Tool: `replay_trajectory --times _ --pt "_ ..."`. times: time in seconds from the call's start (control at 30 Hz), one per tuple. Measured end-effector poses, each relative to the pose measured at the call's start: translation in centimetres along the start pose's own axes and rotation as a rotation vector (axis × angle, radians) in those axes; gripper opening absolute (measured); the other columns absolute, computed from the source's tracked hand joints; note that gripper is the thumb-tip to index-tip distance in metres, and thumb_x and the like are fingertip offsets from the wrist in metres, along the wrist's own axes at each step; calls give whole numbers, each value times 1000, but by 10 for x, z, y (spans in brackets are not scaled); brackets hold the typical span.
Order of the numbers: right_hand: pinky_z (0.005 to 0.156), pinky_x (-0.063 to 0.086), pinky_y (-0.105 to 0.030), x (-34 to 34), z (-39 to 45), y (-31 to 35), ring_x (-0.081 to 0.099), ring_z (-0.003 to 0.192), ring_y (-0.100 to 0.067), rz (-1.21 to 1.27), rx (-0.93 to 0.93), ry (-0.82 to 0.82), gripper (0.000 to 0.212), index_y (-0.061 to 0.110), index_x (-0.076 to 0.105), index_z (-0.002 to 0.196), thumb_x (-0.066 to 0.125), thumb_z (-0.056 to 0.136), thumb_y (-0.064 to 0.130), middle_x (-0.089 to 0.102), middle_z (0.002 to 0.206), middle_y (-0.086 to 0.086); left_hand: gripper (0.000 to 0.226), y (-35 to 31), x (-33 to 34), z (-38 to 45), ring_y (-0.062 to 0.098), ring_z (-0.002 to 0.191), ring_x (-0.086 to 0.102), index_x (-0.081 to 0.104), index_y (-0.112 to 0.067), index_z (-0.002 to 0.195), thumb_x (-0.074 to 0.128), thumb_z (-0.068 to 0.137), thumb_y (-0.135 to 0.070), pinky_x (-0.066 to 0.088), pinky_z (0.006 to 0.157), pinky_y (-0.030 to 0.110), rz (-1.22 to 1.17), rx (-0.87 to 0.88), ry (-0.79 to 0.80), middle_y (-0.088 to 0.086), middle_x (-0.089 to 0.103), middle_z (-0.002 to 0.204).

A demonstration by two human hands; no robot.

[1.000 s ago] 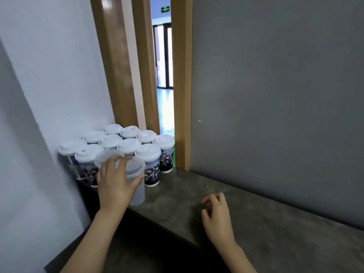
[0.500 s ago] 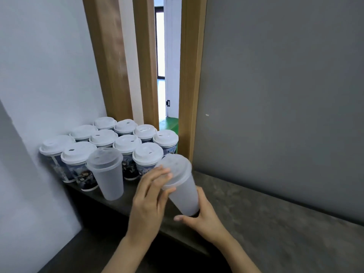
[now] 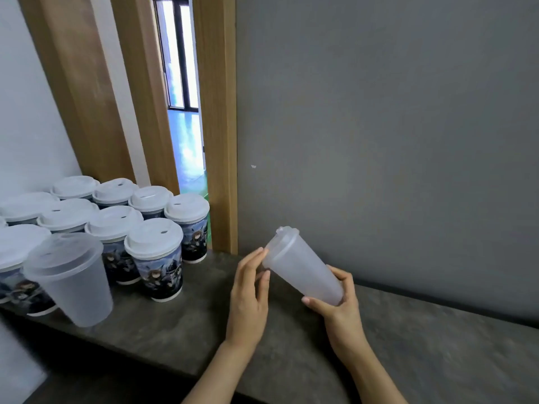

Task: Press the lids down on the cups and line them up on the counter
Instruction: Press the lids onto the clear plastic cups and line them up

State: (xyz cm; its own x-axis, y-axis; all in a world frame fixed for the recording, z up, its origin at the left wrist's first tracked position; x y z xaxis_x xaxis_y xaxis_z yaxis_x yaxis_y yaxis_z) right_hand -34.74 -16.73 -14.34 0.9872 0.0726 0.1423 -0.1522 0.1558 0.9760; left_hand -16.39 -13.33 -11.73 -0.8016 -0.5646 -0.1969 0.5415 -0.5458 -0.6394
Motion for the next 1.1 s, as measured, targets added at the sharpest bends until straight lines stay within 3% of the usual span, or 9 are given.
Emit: replay_trajectory --times 0.1,0.23,0.3,0.4,0.57,0.7,0.83,0.97,1.1 --pt "70 57 -30 3 1 -1 68 93 -18 31 0 59 77 31 57 123 93 55 32 62 118 4 35 6 -5 0 8 120 55 48 -30 132 50 100 -15 49 92 19 4 -44 -29 -9 54 129" --pt "54 44 -30 7 -1 -1 61 76 -26 116 49 81 60 26 58 119 76 73 60 62 114 -6 32 12 -5 -1 11 114 59 50 -28 130 48 100 -20 51 88 19 -3 -95 -37 -4 57 124" --pt "55 42 -31 7 -1 -1 58 76 -24 138 71 63 55 26 59 119 65 78 63 62 112 -5 32 12 -3 -2 16 111 61 52 -24 130 49 99 -18 54 86 23 -9 -81 -18 -3 56 124" --pt "61 47 -29 4 -1 0 61 80 -16 144 71 70 52 29 60 119 69 75 55 64 111 2 29 13 -3 -1 16 111 61 56 -19 127 51 98 -15 57 85 30 7 -112 -18 -4 55 124" --pt "78 55 -28 -3 -1 -2 65 108 -14 126 -4 64 47 21 67 104 86 62 27 65 120 6 37 6 -6 -1 -7 114 53 47 -31 133 52 96 -31 47 81 7 -22 -160 20 -26 48 126" --pt "77 56 -27 -4 0 -1 62 113 -12 136 -19 50 45 17 72 99 85 57 5 63 125 5 31 5 -7 -1 2 112 58 48 -34 125 50 95 -36 50 82 11 -30 -173 19 -17 56 122" --pt "82 55 -30 0 -4 5 65 109 -15 178 30 77 58 26 71 115 87 59 24 64 124 1 30 6 -7 -2 16 111 64 45 -39 123 49 97 -23 58 84 29 -55 -177 22 -2 61 124" --pt "83 54 -29 9 -10 8 66 112 -20 156 126 177 65 31 66 126 85 64 40 67 125 0 47 5 -8 -2 8 114 61 43 -43 128 47 100 -6 53 86 16 -75 -179 6 -8 55 131" --pt "80 56 -25 14 -16 15 65 111 -14 -51 0 169 57 39 67 120 85 66 42 67 120 8 43 9 -8 -4 0 118 56 48 -35 132 46 100 -5 50 87 13 -128 -235 -18 -7 56 133"
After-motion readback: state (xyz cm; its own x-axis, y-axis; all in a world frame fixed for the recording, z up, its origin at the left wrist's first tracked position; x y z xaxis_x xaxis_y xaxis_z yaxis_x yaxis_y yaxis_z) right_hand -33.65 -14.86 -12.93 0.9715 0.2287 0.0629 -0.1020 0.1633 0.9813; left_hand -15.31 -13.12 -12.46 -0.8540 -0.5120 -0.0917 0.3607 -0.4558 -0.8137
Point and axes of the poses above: each hand's wrist, its own z-axis towards the middle knuckle, its own x-axis out of the palm, y = z × x, the point moved 3 cm from there along z, towards the middle knuckle
